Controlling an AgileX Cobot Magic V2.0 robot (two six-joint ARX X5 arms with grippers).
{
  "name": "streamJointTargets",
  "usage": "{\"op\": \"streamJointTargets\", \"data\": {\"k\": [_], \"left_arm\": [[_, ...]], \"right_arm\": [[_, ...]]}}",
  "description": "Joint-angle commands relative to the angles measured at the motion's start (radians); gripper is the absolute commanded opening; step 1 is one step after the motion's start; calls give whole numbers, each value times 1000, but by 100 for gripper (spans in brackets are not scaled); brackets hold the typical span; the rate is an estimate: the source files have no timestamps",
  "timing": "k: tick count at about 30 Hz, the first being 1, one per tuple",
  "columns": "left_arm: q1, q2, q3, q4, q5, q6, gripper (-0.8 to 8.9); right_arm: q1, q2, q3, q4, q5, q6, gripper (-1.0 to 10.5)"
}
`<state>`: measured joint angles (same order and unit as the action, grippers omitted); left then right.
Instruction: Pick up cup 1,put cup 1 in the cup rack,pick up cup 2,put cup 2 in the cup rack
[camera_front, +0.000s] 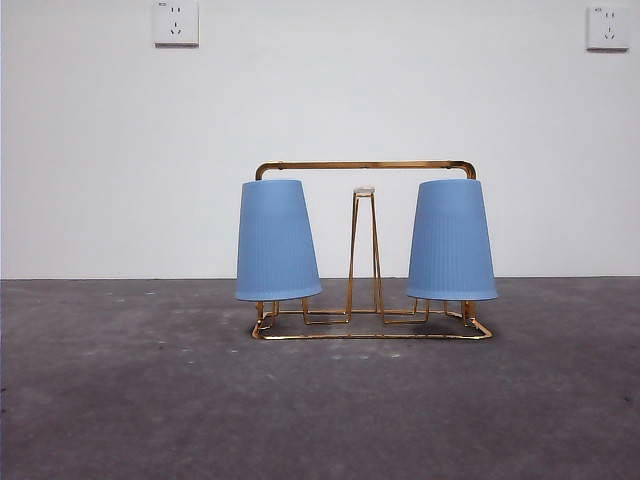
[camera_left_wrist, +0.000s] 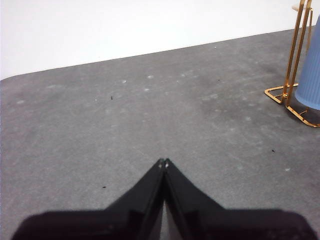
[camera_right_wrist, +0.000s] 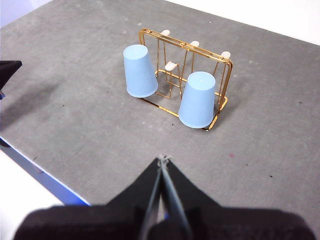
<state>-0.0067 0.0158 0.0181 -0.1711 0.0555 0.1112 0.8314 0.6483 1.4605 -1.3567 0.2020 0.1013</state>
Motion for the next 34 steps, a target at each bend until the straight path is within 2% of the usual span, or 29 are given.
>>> {"op": "streamJointTargets", "data": {"k": [1, 6, 7, 10, 12, 16, 21, 24, 26, 30, 34], "left_arm": [[4, 0, -11, 7, 3, -6, -1], [4, 0, -11, 7, 3, -6, -1], [4, 0, -11, 7, 3, -6, -1], [4, 0, -11, 7, 3, -6, -1], [4, 0, -11, 7, 3, -6, -1], [4, 0, -11, 7, 3, -6, -1], [4, 0, -11, 7, 3, -6, -1], [4, 0, -11, 7, 3, -6, -1], [4, 0, -11, 7, 3, -6, -1], [4, 0, -11, 7, 3, -6, -1], [4, 0, -11, 7, 3, -6, -1]], "right_arm": [[0, -3, -1, -22, 0, 3, 3], [0, -3, -1, -22, 0, -2, 3], [-3, -3, -1, -17, 13, -34, 3], [-72, -13, -2, 10, 81, -95, 3], [-162, -16, -10, 66, 61, -132, 3], [-416, -47, -75, 220, -92, -174, 3], [-709, -122, -262, 424, -343, -230, 3], [-815, -193, -430, 595, -504, -231, 3], [-856, -241, -547, 706, -562, -227, 3], [-888, -346, -785, 897, -549, -224, 3], [-890, -450, -1003, 1065, -453, -204, 3]]}}
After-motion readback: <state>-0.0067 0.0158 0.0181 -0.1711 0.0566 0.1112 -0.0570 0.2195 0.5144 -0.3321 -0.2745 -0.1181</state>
